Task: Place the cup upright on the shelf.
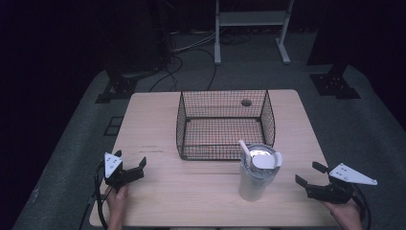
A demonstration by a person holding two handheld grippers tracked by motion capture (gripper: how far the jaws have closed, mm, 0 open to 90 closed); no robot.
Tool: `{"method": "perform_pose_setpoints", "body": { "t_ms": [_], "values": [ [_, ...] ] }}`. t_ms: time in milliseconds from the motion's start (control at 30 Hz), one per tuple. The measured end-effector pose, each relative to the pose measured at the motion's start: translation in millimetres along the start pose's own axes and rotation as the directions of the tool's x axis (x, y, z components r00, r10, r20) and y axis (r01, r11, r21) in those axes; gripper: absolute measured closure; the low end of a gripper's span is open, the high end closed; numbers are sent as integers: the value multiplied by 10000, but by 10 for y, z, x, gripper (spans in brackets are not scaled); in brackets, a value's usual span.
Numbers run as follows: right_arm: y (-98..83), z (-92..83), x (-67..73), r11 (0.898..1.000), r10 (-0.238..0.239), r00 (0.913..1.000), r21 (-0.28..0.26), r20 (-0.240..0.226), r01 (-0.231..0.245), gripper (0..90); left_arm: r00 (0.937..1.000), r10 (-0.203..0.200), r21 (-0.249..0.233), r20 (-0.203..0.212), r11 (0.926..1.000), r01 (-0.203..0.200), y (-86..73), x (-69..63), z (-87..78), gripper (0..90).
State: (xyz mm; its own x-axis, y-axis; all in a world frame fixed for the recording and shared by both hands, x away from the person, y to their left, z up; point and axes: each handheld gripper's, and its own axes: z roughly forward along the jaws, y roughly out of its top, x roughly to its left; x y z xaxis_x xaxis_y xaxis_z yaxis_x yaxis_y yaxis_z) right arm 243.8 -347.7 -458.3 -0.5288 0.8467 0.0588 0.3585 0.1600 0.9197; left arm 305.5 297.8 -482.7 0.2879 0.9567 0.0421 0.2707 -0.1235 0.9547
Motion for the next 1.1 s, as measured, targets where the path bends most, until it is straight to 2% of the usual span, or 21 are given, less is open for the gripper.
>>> {"method": "perform_pose_setpoints", "body": {
  "t_ms": [200, 300, 333, 500, 733, 900, 1067, 1100],
  "values": [
    [111, -10, 132, 9983, -583, 9978, 16, -328, 583, 129, 10000, -36, -32, 37, 10000, 36, -1, 4, -3, 0],
    [130, -17, 184, 9976, -693, 9967, -9, -415, 693, 129, 10000, 32, -60, 62, 10000, -32, -2, 0, -3, 0],
    [139, -19, 225, 9975, -706, 9956, -63, -619, 703, 129, 10000, 10, -56, 62, 10000, -9, -2, 0, -3, 0],
    [147, -24, 278, 9968, -802, 9927, -68, -901, 799, 126, 10000, 32, -79, 81, 10000, -31, -2, -1, -2, 0],
    [154, -38, 392, 9918, -1279, 9827, -87, -1343, 1279, 116, 10000, 14, -79, 92, 10000, -13, -2, 1, -3, 0],
    [165, -20, 446, 9924, -1204, 9789, 41, -1649, 1227, 116, 9999, 97, -77, 116, 9999, -96, -4, -10, -7, 0],
    [192, 21, 507, 9909, -1293, 9678, 88, -2159, 1343, 115, 9999, 83, -84, 113, 9999, -82, -3, -8, -7, 0],
    [192, 21, 507, 9909, -1293, 9678, 88, -2159, 1343, 115, 9999, 79, -71, 103, 9999, -78, -3, -4, -8, 0]
  ]
}}
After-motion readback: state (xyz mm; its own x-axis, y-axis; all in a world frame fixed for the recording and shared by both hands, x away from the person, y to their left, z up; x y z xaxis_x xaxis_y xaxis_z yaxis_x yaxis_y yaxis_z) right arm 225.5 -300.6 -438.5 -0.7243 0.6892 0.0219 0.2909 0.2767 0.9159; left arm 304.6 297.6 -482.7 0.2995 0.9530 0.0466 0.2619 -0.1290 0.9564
